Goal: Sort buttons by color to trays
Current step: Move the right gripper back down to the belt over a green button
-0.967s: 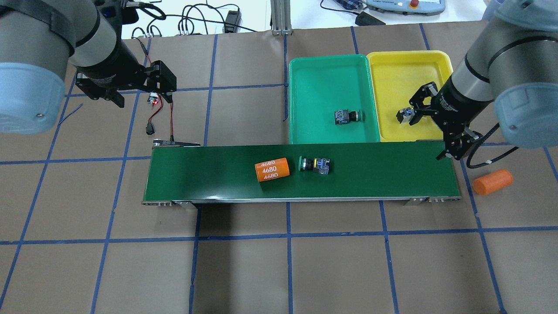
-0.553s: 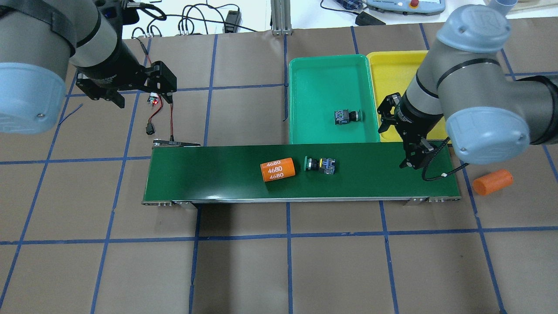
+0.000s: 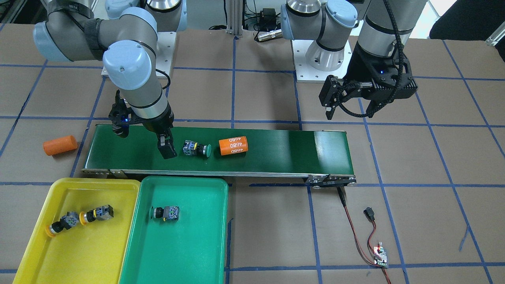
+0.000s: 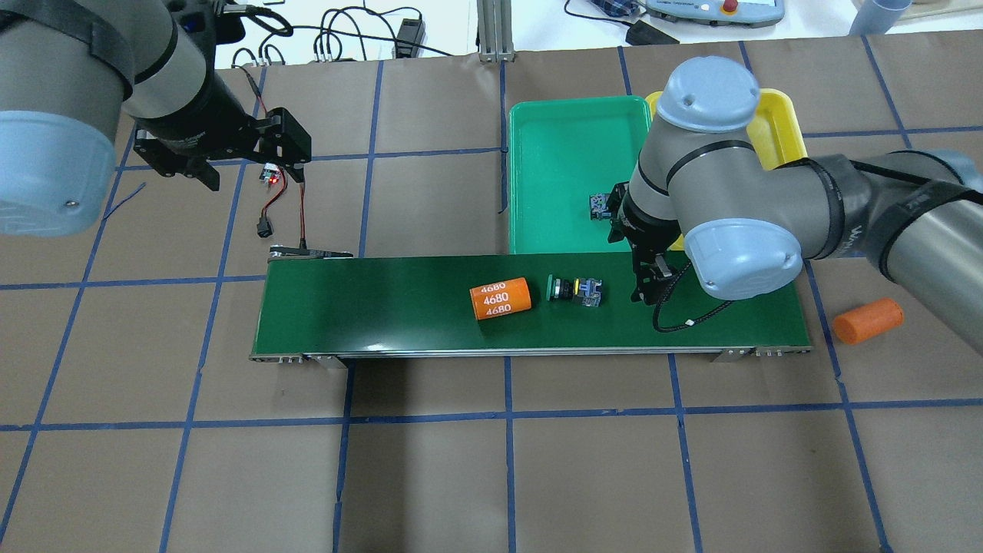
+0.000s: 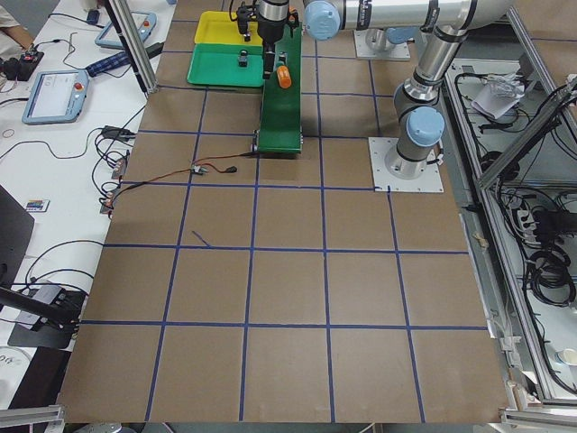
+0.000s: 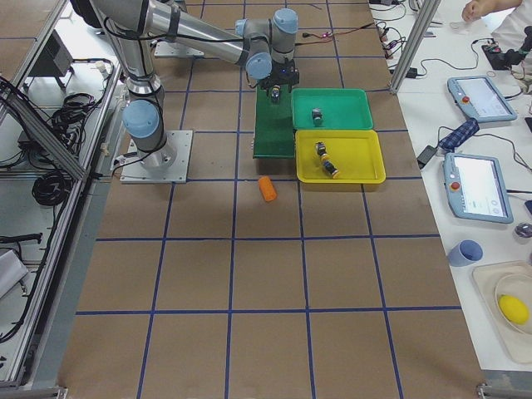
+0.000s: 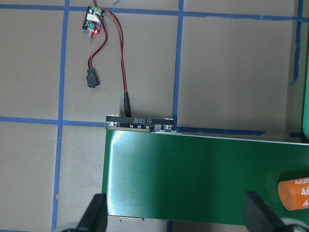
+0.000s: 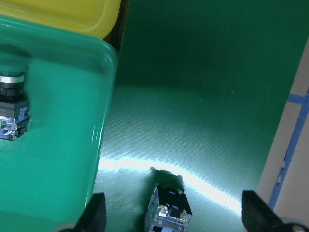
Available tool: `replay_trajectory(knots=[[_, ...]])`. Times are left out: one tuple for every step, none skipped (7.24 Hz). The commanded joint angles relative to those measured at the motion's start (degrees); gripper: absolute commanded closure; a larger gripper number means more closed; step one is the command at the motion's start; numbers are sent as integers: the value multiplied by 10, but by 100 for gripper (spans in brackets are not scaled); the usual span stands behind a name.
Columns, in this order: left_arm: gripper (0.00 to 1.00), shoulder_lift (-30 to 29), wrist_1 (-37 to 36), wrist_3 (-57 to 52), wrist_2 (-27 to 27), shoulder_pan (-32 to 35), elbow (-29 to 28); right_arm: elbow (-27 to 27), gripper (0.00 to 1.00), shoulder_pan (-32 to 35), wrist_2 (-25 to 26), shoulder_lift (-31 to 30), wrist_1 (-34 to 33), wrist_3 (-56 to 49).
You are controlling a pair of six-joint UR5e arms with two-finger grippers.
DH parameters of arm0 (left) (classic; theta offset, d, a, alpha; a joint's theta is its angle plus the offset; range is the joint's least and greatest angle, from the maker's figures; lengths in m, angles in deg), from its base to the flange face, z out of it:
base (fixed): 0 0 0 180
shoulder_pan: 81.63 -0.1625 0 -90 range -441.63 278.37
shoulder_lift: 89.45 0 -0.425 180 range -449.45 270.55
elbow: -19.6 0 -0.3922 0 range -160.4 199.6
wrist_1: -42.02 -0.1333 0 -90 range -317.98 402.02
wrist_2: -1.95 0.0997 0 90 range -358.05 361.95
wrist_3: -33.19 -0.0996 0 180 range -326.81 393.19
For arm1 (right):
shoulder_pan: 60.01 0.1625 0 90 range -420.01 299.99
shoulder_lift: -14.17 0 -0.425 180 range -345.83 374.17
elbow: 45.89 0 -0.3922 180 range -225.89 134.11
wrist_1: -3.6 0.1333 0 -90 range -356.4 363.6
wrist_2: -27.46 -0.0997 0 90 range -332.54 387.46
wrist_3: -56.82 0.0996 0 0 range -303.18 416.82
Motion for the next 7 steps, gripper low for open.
replay_trajectory(knots=[[0, 0, 0, 0, 0, 0, 0, -1, 0, 5, 2, 21, -3, 5], [0, -1, 0, 0, 0, 0, 0, -3, 0, 4, -3, 30, -3, 6], [0, -1, -1, 0, 0, 0, 0, -4, 0, 5, -5, 35, -2, 7], [0, -2, -1, 0, 0, 0, 0, -4, 0, 4, -5, 41, -3, 7], [0, -1, 0, 0, 0, 0, 0, -9, 0, 5, -5, 47, -3, 7], [0, -1, 0, 0, 0, 0, 0, -17, 0, 4, -5, 47, -4, 7], [0, -1, 0, 0, 0, 0, 0, -19, 0, 5, -5, 48, -4, 6]])
